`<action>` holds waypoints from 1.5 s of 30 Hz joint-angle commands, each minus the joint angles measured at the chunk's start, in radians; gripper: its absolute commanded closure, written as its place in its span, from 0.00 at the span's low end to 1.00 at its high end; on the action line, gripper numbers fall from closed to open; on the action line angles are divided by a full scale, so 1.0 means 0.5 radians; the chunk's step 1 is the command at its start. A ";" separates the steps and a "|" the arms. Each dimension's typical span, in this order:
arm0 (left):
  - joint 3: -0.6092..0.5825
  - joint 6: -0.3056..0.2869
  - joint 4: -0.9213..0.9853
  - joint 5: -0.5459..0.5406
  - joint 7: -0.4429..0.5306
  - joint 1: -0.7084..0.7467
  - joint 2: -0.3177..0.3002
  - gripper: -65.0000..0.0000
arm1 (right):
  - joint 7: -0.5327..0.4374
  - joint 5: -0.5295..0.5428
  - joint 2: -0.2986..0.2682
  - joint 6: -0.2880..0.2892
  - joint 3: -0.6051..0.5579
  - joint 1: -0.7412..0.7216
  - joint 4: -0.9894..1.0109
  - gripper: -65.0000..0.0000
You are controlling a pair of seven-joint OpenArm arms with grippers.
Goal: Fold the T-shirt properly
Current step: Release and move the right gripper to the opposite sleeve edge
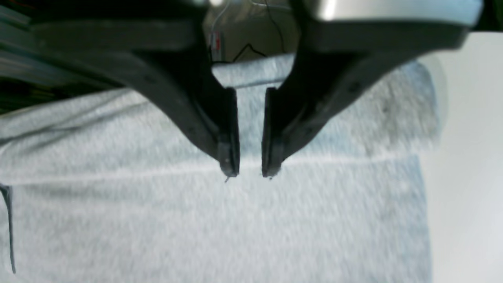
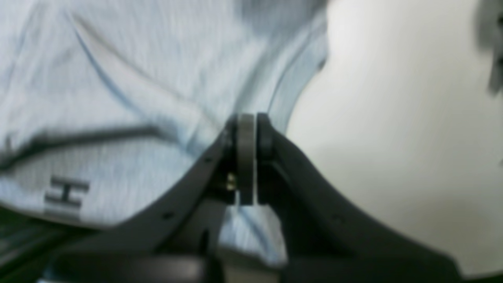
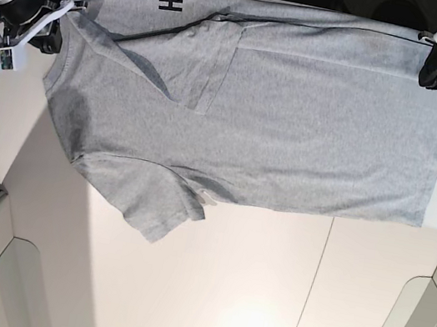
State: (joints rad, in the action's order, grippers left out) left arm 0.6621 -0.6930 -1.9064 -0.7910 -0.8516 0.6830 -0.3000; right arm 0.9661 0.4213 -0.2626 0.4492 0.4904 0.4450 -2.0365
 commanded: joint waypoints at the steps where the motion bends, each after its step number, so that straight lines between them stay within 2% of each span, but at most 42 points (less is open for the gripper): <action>1: 0.014 -0.010 -0.034 -0.027 0.034 -0.004 -0.026 0.79 | -0.041 0.009 -0.017 0.000 0.016 -0.037 -0.035 0.97; 5: 0.014 -0.010 -0.034 -0.036 0.034 -0.060 -0.027 0.79 | -0.054 0.007 -0.017 0.000 0.016 -0.181 -0.035 0.95; 13: 0.014 -0.010 -0.033 -0.040 0.049 -0.172 -0.027 0.78 | -0.168 -0.058 -0.011 -0.007 0.015 -0.484 -0.021 0.76; 17: 0.014 -0.010 -0.033 -0.037 0.049 -0.249 -0.027 0.52 | -0.192 -0.066 -0.011 -0.016 0.015 -0.630 0.066 0.67; 22: 0.014 -0.010 -0.029 -0.034 0.056 -0.317 -0.027 0.51 | -0.246 -0.091 -0.013 -0.015 0.015 -0.833 0.383 0.50; 26: 0.014 -0.010 -0.014 -0.024 0.088 -0.346 -0.027 0.51 | -0.266 -0.093 -0.014 0.005 0.014 -1.057 0.790 0.50; 30: 0.014 -0.010 -0.014 -0.024 0.087 -0.369 -0.027 0.51 | -0.265 -0.053 -0.049 0.089 -0.034 -1.327 1.299 0.50; 37: 0.014 -0.010 -0.014 0.006 0.087 -0.369 -0.027 0.51 | -0.259 -0.041 -0.146 0.166 -0.375 -1.706 2.099 0.50; 40: 0.014 -0.010 -0.014 0.005 0.087 -0.369 -0.027 0.51 | -0.184 -0.003 -0.143 0.166 -0.550 -1.766 2.250 0.50; 45: 0.014 -0.001 -0.014 0.007 0.088 -0.369 -0.027 0.51 | -0.040 0.014 -0.140 0.165 -0.767 -1.770 2.261 0.51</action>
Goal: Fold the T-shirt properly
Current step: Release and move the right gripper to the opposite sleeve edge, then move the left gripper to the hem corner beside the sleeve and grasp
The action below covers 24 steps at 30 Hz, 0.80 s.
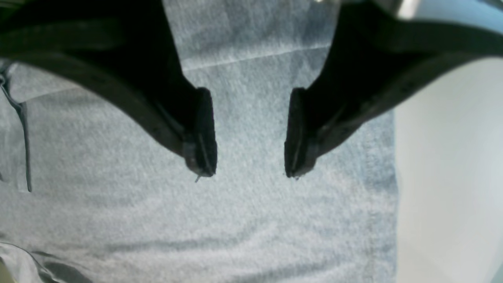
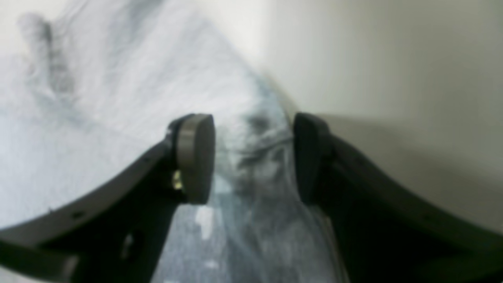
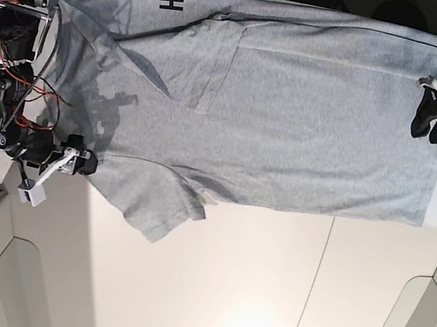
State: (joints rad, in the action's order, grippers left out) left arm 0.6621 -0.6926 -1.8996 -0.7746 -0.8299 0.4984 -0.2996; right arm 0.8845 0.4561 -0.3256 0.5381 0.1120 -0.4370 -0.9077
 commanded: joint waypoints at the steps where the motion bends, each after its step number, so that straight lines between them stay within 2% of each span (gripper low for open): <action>1: 0.014 0.018 -0.027 -0.017 0.048 0.000 -0.028 0.51 | 0.125 -0.061 -0.014 -0.013 -0.026 -0.006 0.003 0.53; 3: 0.014 0.047 -0.027 0.053 0.087 0.000 -0.027 0.51 | 0.125 -0.060 -0.014 -0.013 -0.032 -0.006 0.003 0.66; 6: 0.014 0.100 -0.022 0.145 0.136 -0.009 -0.040 0.51 | 0.124 -0.060 -0.014 -0.014 -0.030 -0.006 0.001 0.99; 12: 0.014 0.172 0.288 0.152 0.135 -0.316 -0.175 0.51 | 0.122 -0.066 -0.014 -0.014 -0.030 -0.006 0.000 1.00; 15: 0.013 0.198 0.631 0.113 0.134 -0.568 -0.284 0.51 | 0.119 -0.114 -0.014 -0.014 -0.030 -0.005 0.000 1.00; 21: 0.000 0.195 1.369 -0.111 0.102 -1.045 -0.490 0.51 | 0.109 -0.111 -0.012 -0.014 -0.030 -0.006 0.000 1.00; 24: -0.072 0.195 1.653 -0.152 0.104 -1.215 -0.574 0.51 | 0.110 -0.111 -0.013 -0.014 -0.030 -0.006 0.000 1.00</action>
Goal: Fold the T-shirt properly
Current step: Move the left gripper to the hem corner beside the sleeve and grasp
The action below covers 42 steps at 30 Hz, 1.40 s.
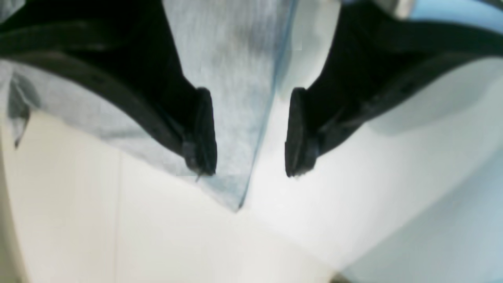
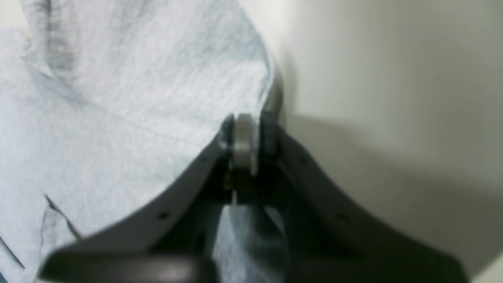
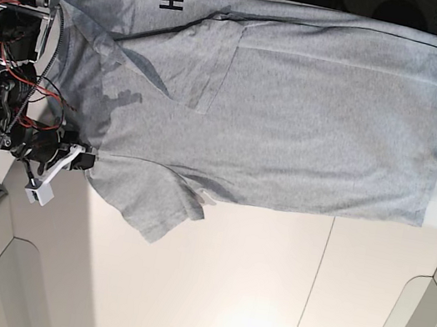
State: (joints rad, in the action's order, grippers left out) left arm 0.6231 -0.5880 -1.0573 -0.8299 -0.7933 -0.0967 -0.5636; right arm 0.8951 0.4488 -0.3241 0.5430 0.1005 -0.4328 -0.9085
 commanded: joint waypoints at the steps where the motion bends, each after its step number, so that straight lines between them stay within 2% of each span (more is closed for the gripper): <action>1: -0.029 -0.014 0.045 -0.039 0.032 -0.075 -0.063 0.51 | 0.089 -0.098 -0.016 -0.024 -0.007 -0.014 0.002 1.00; 8: -0.243 -0.014 0.505 0.003 0.117 -0.377 -0.069 0.51 | 0.089 -0.097 -0.011 -0.024 -0.008 -0.014 0.002 1.00; 11: -0.270 -0.014 0.672 0.087 0.182 -0.474 -0.069 0.51 | 0.089 -0.096 -0.011 -0.024 -0.008 -0.014 0.002 1.00; 15: -0.270 -0.014 0.816 0.087 0.198 -0.546 -0.064 0.51 | 0.089 -0.096 -0.011 -0.024 -0.008 -0.014 0.002 1.00; 32: -0.285 -0.021 0.845 0.182 0.233 -0.561 0.067 0.52 | 0.089 -0.090 -0.011 -0.024 -0.008 -0.014 0.002 1.00; 33: -0.288 -0.021 0.845 0.184 0.245 -0.561 0.063 0.57 | 0.089 -0.090 -0.011 -0.024 -0.008 -0.014 0.002 1.00; 37: -0.288 -0.030 0.845 0.183 0.311 -0.561 0.052 0.94 | 0.089 -0.089 -0.011 -0.024 -0.008 -0.014 0.002 1.00; 38: -0.288 -0.030 0.845 0.182 0.333 -0.561 0.051 1.00 | 0.089 -0.089 -0.011 -0.024 -0.008 -0.014 0.002 1.00; 41: -0.288 -0.037 0.844 0.182 0.383 -0.561 0.050 1.00 | 0.089 -0.082 -0.012 -0.024 -0.007 -0.014 -0.011 1.00; 42: -0.288 -0.073 0.844 0.182 0.392 -0.561 0.050 1.00 | 0.089 -0.072 -0.012 -0.025 -0.007 -0.014 -0.027 1.00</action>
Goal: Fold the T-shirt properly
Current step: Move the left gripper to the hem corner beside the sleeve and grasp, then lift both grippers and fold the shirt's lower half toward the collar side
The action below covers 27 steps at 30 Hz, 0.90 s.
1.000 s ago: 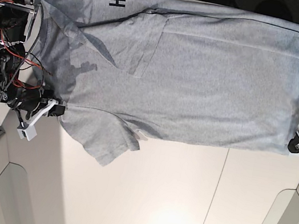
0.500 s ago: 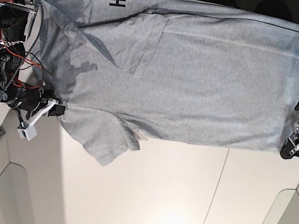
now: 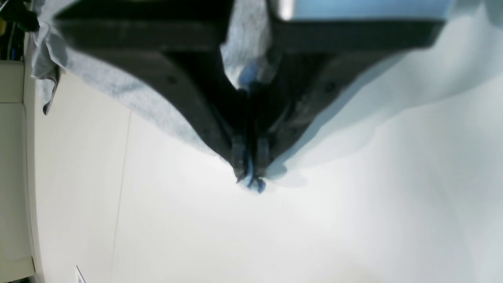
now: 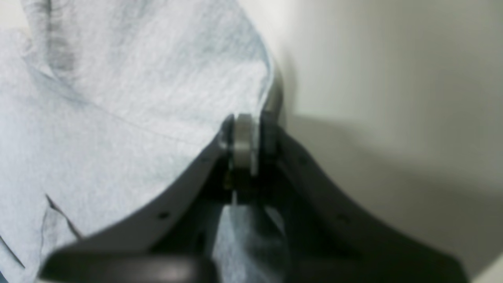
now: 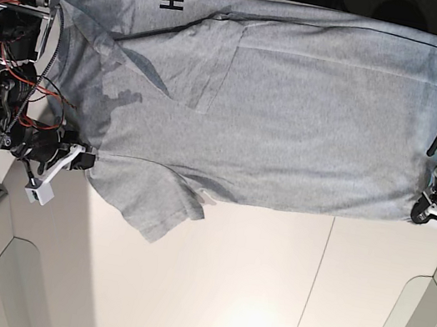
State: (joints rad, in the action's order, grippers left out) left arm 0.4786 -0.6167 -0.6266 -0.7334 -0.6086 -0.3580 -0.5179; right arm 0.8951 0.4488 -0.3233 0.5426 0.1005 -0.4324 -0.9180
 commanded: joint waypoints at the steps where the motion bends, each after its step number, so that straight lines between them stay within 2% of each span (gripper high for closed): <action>1: 0.001 -0.072 -0.020 -0.012 0.029 -0.038 -0.042 1.00 | 0.089 -0.053 -0.014 -0.030 -0.007 -0.015 -0.029 1.00; 3: 0.001 -0.163 -0.033 -0.034 0.028 -0.037 -0.053 1.00 | 0.098 0.010 -0.014 -0.030 0.001 -0.014 -0.091 1.00; 11: 0.016 -0.163 -0.353 -0.270 -0.147 0.112 -0.132 1.00 | 0.195 0.098 -0.014 -0.028 0.157 0.132 -0.646 1.00; 18: 0.166 -0.163 -0.847 -0.454 -0.323 0.462 -0.133 1.00 | 0.276 0.119 -0.014 -0.021 0.300 0.452 -1.223 1.00; 27: 0.474 -0.163 -1.259 -0.758 -0.675 0.939 -0.132 1.00 | 0.322 0.122 -0.014 -0.022 0.392 0.803 -1.471 1.00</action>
State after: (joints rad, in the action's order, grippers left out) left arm 0.7090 -0.6895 -1.2388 -1.0939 -0.9627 0.1211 -0.5571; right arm 1.0702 0.5011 -0.3153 0.5320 0.2871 -0.0135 -1.6348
